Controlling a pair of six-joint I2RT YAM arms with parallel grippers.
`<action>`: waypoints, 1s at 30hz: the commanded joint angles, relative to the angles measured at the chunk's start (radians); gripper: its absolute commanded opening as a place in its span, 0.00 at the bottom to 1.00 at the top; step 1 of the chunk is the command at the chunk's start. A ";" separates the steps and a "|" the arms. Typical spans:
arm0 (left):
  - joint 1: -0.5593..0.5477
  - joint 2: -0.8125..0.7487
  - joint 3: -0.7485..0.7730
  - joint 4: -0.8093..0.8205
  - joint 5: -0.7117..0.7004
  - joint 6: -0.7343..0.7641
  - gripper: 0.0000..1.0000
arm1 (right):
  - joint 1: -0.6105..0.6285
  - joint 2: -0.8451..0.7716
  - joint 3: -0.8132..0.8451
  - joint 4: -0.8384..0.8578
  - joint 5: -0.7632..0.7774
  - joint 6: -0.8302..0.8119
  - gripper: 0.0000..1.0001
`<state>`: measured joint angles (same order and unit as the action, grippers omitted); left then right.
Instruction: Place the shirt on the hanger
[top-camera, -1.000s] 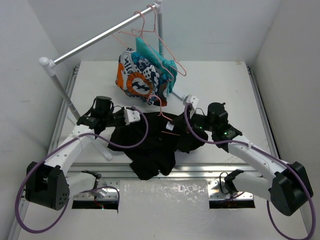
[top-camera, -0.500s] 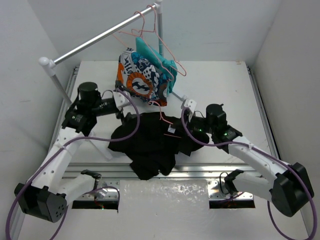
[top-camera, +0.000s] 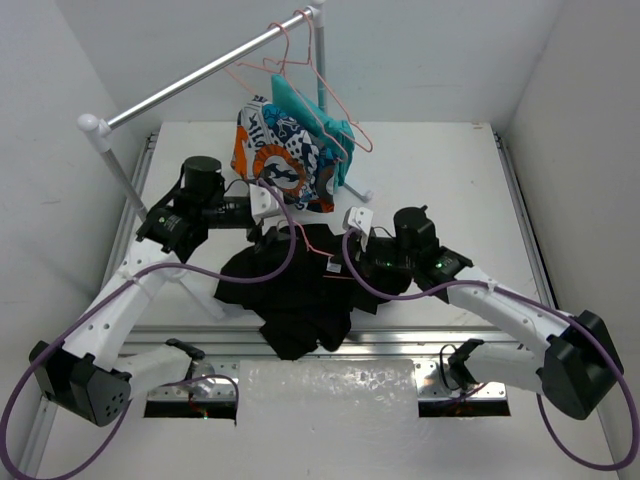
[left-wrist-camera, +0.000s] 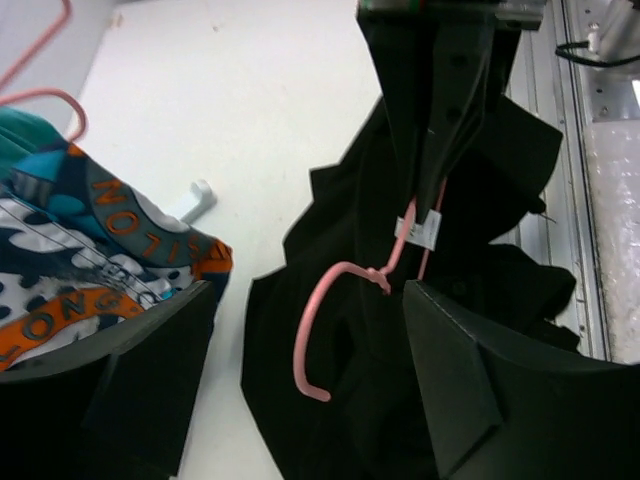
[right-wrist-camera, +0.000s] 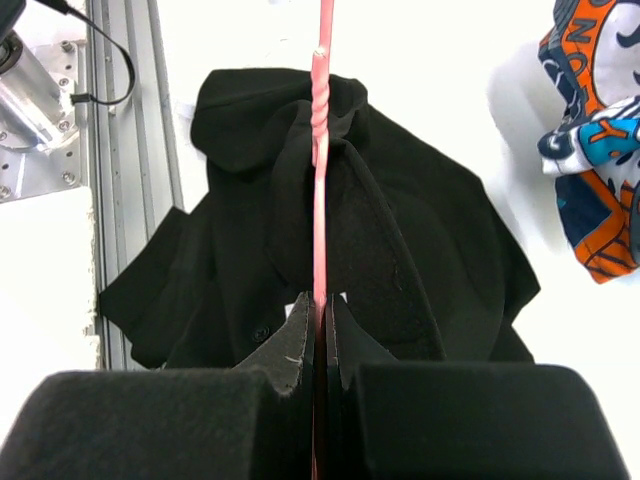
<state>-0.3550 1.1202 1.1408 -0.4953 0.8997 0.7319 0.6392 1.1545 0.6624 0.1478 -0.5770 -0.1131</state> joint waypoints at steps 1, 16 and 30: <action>-0.002 -0.007 0.030 -0.077 -0.014 0.087 0.72 | 0.002 0.008 0.055 0.042 -0.021 -0.028 0.00; -0.012 0.021 0.040 -0.098 -0.016 0.066 0.10 | 0.002 -0.015 0.036 0.039 -0.034 -0.040 0.00; -0.019 -0.049 -0.044 0.058 -0.140 -0.049 0.00 | 0.002 -0.006 0.118 -0.013 0.193 0.058 0.99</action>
<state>-0.3668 1.1114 1.1107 -0.5472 0.8249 0.7383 0.6392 1.1683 0.6998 0.1062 -0.4911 -0.1020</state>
